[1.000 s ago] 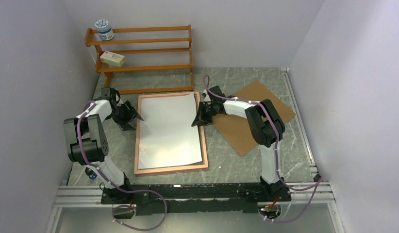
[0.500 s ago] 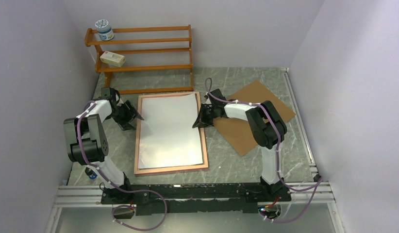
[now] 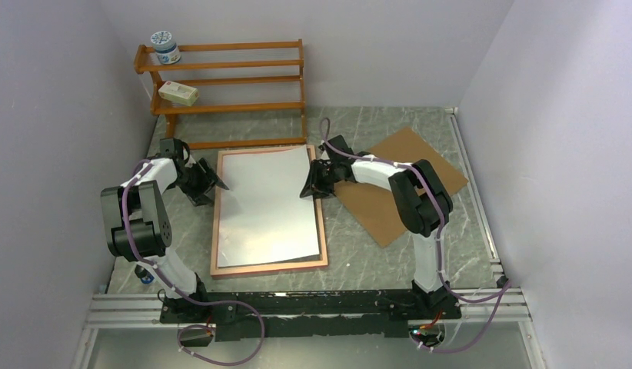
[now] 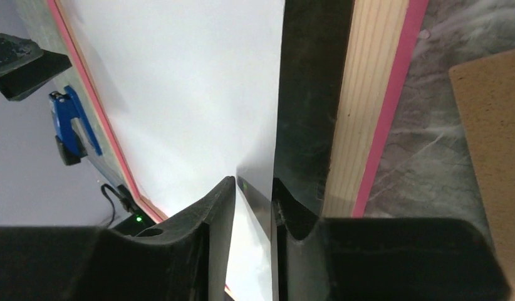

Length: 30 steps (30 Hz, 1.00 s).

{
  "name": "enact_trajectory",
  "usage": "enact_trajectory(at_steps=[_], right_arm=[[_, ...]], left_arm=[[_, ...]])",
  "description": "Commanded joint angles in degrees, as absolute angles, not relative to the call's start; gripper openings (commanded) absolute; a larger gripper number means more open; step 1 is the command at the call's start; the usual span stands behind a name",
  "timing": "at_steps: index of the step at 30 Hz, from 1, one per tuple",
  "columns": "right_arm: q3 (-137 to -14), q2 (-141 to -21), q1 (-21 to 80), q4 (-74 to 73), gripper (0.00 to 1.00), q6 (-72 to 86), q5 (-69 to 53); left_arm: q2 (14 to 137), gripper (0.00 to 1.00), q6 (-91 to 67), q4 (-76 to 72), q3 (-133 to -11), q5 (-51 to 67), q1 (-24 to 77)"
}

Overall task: Put the photo into the frame
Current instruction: Turn over the photo from the photo frame.

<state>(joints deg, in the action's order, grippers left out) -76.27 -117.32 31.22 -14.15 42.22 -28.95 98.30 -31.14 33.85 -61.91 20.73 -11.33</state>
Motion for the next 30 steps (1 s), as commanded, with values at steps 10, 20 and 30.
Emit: enact_trajectory(at_steps=[10,20,30], right_arm=[[-76.6,-107.6,30.8,-25.3,0.53,38.2,-18.3],[-67.2,-92.5,22.7,-29.3,0.53,40.5,-3.2],[-52.2,-79.1,6.8,-32.7,0.58,50.1,3.1]], left_arm=[[96.0,0.77,-30.2,35.6,-63.3,19.2,-11.4],[92.9,0.84,-26.3,41.0,-68.1,15.2,-11.4],[86.3,0.95,-22.6,40.1,-76.1,16.2,-4.1]])
